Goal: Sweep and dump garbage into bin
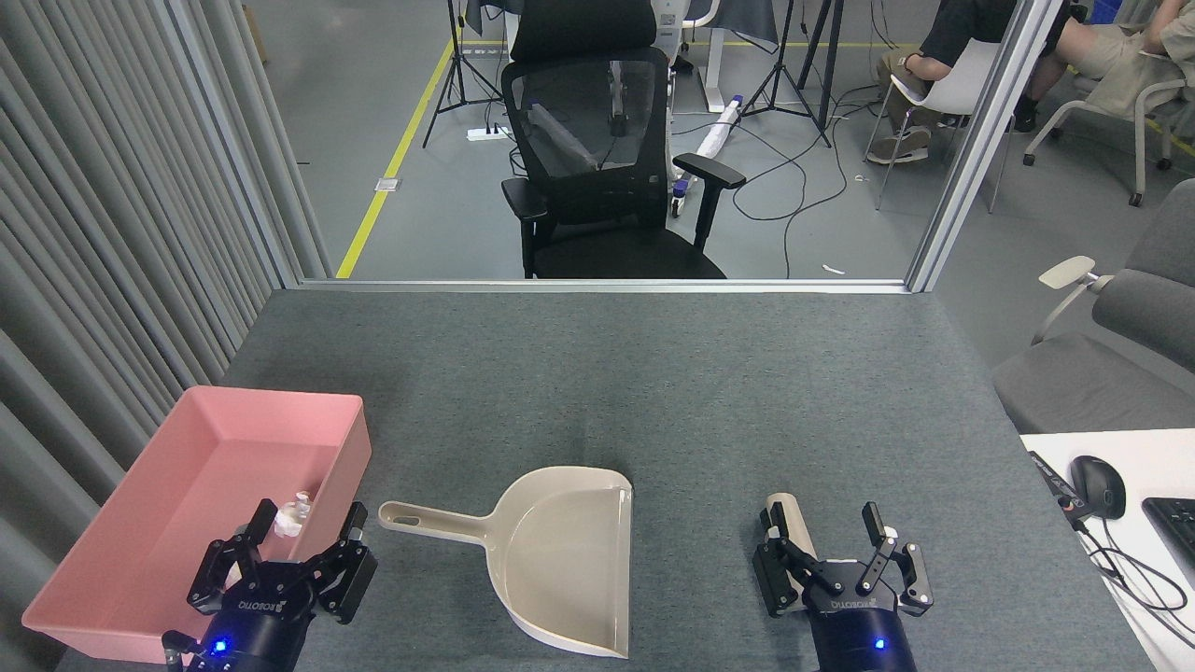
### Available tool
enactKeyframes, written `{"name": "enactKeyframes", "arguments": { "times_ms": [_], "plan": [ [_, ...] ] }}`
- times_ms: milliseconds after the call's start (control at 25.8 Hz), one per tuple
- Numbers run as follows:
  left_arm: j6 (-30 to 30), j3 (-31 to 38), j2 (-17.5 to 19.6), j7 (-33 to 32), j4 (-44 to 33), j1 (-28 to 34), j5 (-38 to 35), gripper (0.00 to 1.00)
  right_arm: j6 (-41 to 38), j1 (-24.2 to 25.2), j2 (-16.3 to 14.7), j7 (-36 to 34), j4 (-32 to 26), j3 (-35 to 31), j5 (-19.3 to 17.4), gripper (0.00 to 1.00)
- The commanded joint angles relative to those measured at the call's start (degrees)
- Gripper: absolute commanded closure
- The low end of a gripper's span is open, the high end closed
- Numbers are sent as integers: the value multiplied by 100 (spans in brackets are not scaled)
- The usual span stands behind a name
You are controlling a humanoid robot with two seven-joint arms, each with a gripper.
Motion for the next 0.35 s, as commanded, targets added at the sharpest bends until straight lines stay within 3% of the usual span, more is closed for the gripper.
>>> {"name": "enactKeyframes", "arguments": {
  "times_ms": [0,310],
  "plan": [
    [19,5,20,32,5,-28,-5,1,-16,21,14,21,0,14,14,1],
    [10,14,20,6,-4,-10,-5,1,20,109,164,21,-62,234,23,1]
  ]
}}
